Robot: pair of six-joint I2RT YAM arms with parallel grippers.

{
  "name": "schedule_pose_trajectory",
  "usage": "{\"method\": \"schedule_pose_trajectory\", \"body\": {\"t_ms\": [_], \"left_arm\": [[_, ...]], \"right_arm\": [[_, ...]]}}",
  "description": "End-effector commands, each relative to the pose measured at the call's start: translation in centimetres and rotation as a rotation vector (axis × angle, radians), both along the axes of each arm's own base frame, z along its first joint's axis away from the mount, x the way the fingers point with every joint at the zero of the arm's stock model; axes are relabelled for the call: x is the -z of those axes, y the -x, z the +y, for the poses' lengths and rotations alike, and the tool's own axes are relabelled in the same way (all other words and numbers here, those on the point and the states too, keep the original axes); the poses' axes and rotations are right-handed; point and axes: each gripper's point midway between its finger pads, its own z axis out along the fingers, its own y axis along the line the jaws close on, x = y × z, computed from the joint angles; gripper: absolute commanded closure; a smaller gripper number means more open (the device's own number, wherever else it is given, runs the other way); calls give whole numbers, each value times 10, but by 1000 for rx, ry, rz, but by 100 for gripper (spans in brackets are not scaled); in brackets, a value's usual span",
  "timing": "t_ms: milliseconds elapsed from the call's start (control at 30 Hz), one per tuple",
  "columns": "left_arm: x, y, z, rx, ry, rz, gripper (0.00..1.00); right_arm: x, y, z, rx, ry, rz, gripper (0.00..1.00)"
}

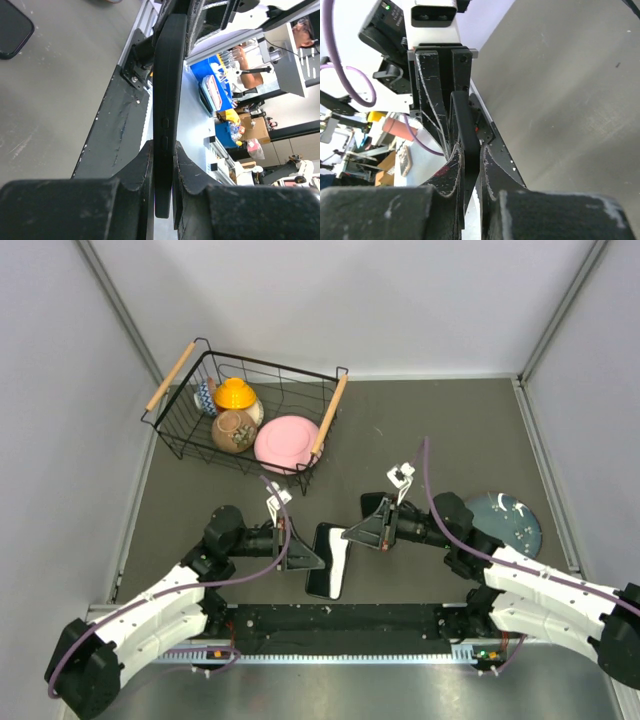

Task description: Put the phone into the phone case

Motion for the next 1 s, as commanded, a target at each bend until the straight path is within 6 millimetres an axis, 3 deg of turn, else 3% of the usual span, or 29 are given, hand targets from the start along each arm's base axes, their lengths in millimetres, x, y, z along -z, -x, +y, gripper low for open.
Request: {"method": "schedule_pose_trajectory", "body": {"t_ms": [0,33,200,333,367,467,567,800,900,933,967], "left_arm": [[6,-17,-4,-64,-86,13,100],[14,-19,-3,-73,-125,18,100],[6,-23,-4,-82,-116,12,100],[-6,-22,-4,-90,-66,-15,100],[-8,-21,-4,-90,-55,-17,100],[-18,-20,-3,-106,-8,-29,100],[-27,-18,-2,-113,32,-37,100],[-30,-23,-3,-132,45,-39,100],[-27,-24,-3,-138,34,-30,100],[-25,-27,-3,-151,24,-26,100],[-23,-29,-3,-162,14,-26,100]], "right_arm": [[-30,-7,3,-2,-9,-121,100],[-34,-10,3,10,-4,-144,100],[-39,-12,3,16,8,-157,100],[-35,-2,6,-30,-49,-108,74],[-33,0,7,-40,-64,-95,63],[-19,6,7,-61,-80,-51,50],[-10,7,5,-53,-110,-17,46],[6,13,13,-90,-145,53,49],[4,14,17,-99,-167,64,69],[3,14,18,-101,-172,64,84],[1,13,19,-99,-180,63,90]]}}
